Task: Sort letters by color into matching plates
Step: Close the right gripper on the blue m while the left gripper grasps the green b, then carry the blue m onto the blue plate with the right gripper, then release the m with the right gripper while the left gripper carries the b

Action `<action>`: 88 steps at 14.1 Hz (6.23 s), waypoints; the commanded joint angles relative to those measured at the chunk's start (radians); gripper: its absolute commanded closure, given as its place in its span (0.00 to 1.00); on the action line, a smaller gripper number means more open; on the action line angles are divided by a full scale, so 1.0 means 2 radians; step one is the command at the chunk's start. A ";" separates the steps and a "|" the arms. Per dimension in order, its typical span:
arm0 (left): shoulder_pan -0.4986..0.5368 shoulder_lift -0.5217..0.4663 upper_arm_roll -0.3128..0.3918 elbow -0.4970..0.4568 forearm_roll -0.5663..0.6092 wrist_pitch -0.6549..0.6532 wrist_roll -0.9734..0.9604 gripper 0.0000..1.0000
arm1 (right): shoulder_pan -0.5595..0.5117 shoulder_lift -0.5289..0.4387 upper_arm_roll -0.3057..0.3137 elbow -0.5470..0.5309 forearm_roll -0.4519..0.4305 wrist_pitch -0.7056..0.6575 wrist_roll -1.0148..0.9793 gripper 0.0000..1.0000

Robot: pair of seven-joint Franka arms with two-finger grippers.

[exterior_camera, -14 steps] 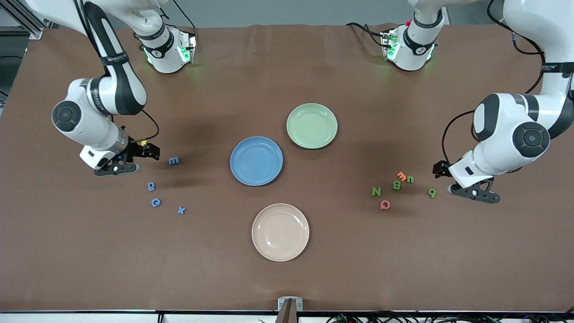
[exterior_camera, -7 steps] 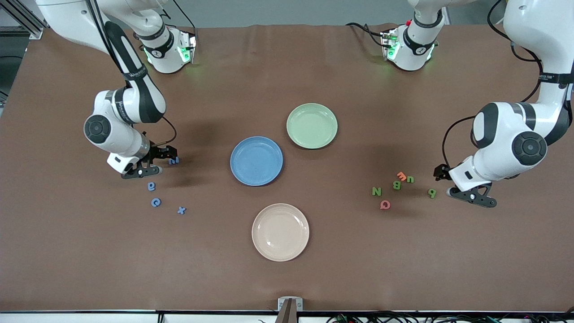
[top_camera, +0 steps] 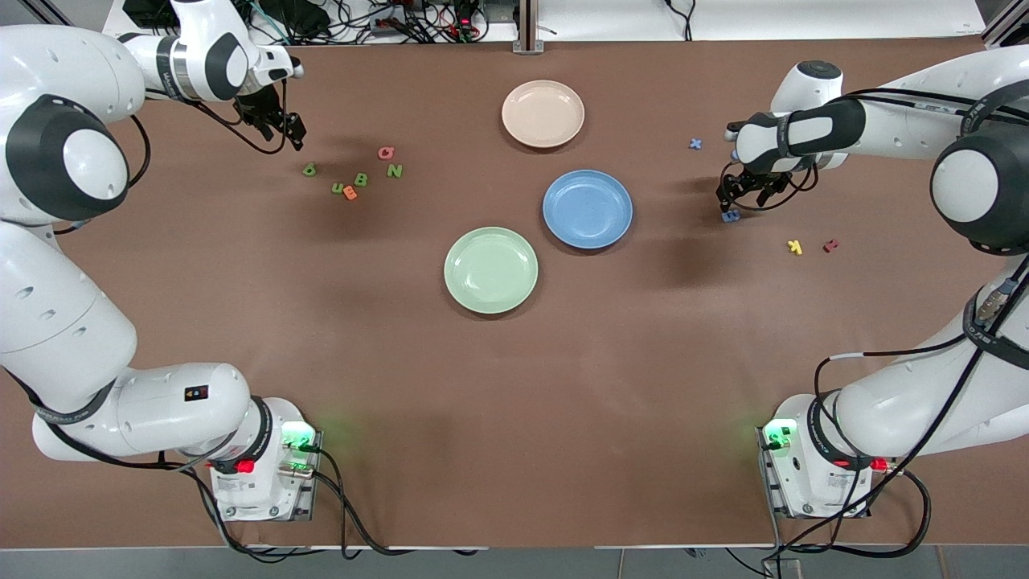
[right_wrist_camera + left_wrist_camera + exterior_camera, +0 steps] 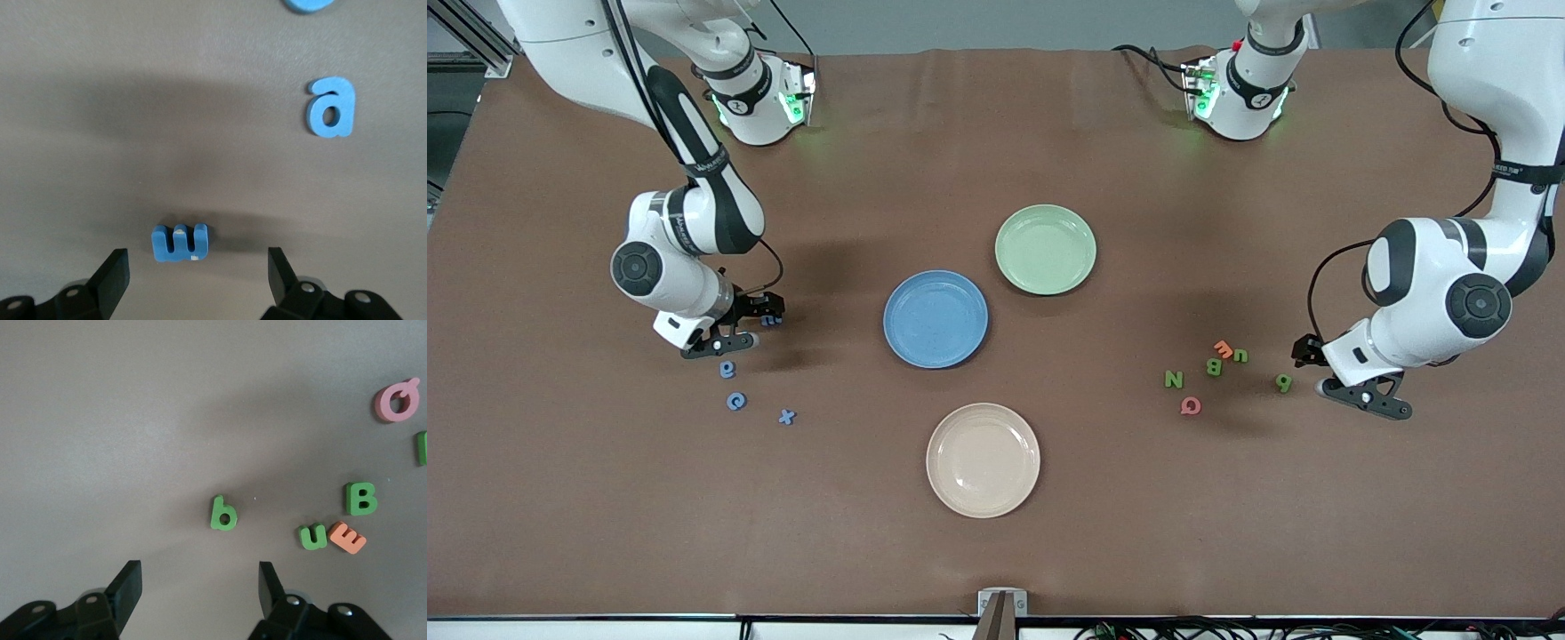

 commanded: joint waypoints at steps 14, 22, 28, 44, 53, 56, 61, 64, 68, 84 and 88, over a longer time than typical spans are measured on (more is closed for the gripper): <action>0.000 0.068 -0.002 -0.001 0.004 0.090 0.063 0.36 | 0.021 0.028 0.000 0.003 0.039 0.027 -0.021 0.11; -0.001 0.081 -0.002 0.000 0.005 0.096 0.062 0.44 | 0.021 0.033 -0.002 0.002 0.039 0.033 -0.033 0.16; 0.001 0.089 -0.002 -0.001 0.005 0.103 0.061 0.46 | 0.019 0.033 -0.002 0.002 0.038 0.034 -0.057 0.41; 0.003 0.083 -0.001 -0.014 0.006 0.097 0.062 0.81 | 0.047 0.025 -0.001 0.123 0.038 -0.164 0.039 0.98; 0.001 0.050 -0.003 0.000 0.006 0.054 0.063 1.00 | 0.182 0.139 -0.001 0.318 0.041 -0.208 0.327 0.98; -0.002 0.028 -0.005 0.002 0.001 0.031 0.058 1.00 | 0.203 0.167 -0.001 0.350 0.040 -0.203 0.401 0.98; -0.001 0.002 -0.049 0.012 0.001 -0.026 -0.038 1.00 | 0.214 0.186 -0.001 0.359 0.040 -0.195 0.440 0.98; -0.001 -0.009 -0.084 0.014 0.001 -0.074 -0.125 1.00 | 0.217 0.190 -0.001 0.360 0.040 -0.184 0.449 0.97; -0.001 -0.021 -0.127 0.013 0.001 -0.110 -0.226 1.00 | 0.219 0.189 -0.001 0.366 0.043 -0.185 0.450 0.00; -0.083 0.012 -0.272 -0.050 0.001 -0.054 -0.703 1.00 | 0.081 0.171 -0.005 0.373 0.033 -0.198 0.316 0.00; -0.120 0.027 -0.272 -0.073 0.005 0.007 -0.788 1.00 | 0.052 0.180 -0.005 0.397 0.011 -0.194 0.306 0.00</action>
